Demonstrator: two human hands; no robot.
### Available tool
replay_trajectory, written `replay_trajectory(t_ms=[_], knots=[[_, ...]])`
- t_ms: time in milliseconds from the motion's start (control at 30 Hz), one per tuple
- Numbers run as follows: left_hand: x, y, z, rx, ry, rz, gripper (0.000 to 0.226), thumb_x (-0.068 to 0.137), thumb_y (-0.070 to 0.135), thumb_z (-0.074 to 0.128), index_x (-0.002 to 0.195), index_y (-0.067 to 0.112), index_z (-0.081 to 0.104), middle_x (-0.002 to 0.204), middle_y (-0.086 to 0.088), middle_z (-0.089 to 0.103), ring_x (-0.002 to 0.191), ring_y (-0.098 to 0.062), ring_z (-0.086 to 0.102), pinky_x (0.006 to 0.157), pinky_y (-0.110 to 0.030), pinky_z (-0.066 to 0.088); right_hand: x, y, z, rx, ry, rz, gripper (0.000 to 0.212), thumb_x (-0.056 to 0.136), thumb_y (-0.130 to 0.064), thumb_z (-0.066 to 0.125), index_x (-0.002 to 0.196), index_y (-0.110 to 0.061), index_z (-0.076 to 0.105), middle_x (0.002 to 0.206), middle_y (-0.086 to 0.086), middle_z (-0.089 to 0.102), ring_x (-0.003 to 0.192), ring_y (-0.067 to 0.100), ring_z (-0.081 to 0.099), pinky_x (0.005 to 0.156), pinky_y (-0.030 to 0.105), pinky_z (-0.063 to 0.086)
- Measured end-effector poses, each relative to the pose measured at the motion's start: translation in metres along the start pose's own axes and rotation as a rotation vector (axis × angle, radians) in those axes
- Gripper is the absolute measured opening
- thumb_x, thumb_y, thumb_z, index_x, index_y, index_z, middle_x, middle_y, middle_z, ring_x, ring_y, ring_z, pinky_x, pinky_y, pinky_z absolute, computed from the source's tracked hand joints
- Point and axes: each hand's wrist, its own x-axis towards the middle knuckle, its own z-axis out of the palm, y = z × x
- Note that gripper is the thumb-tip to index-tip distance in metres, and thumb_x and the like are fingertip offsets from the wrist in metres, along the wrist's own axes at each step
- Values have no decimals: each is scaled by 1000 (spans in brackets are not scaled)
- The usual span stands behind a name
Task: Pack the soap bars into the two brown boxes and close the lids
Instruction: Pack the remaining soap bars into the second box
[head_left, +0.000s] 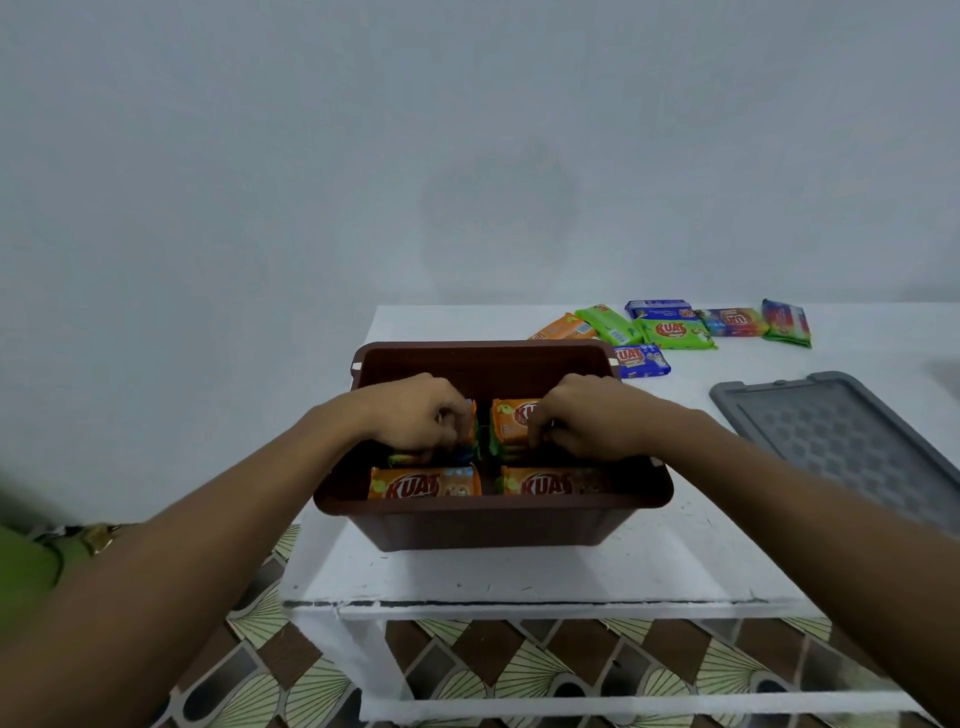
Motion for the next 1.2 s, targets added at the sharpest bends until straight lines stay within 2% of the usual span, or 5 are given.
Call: replay_trajectory(t_ms=[400, 733, 867, 1000, 1200], knots=[[80, 61, -23, -2, 494, 150, 10, 91, 17, 57, 88, 19, 67, 79, 5, 66, 71, -15, 59, 66, -36, 49, -46, 119, 12, 140, 678, 154, 17, 85, -3, 63, 93, -15, 73, 93, -1, 71, 89, 18, 60, 80, 35, 48], [224, 104, -40, 60, 355, 122, 11, 83, 21, 66, 83, 26, 56, 87, 5, 62, 80, -17, 58, 74, -40, 51, -70, 266, 45, 136, 494, 403, 21, 87, -9, 61, 99, -21, 74, 104, -3, 72, 104, 23, 60, 92, 41, 48], [276, 110, -34, 277, 149, -44, 27, 82, 32, 69, 105, 24, 56, 107, 3, 57, 95, -18, 55, 80, -38, 50, -74, 313, 50, 112, 450, 495, 23, 89, -14, 62, 108, -22, 71, 119, 1, 67, 117, 24, 54, 97, 43, 44], [311, 103, -18, 439, -87, -162, 58, 75, 49, 75, 120, 18, 54, 113, -4, 58, 98, -22, 55, 80, -36, 48, -68, 356, 48, 66, 330, 601, 42, 87, -17, 62, 128, -25, 57, 138, 2, 54, 129, 25, 41, 107, 48, 35], [317, 99, -9, 476, -55, -112, 70, 73, 57, 75, 127, 21, 50, 115, 0, 55, 104, -20, 55, 75, -29, 40, -59, 393, 38, 78, 51, 667, 73, 91, -30, 58, 152, -25, 19, 160, 2, 19, 146, 25, 14, 115, 55, 18]])
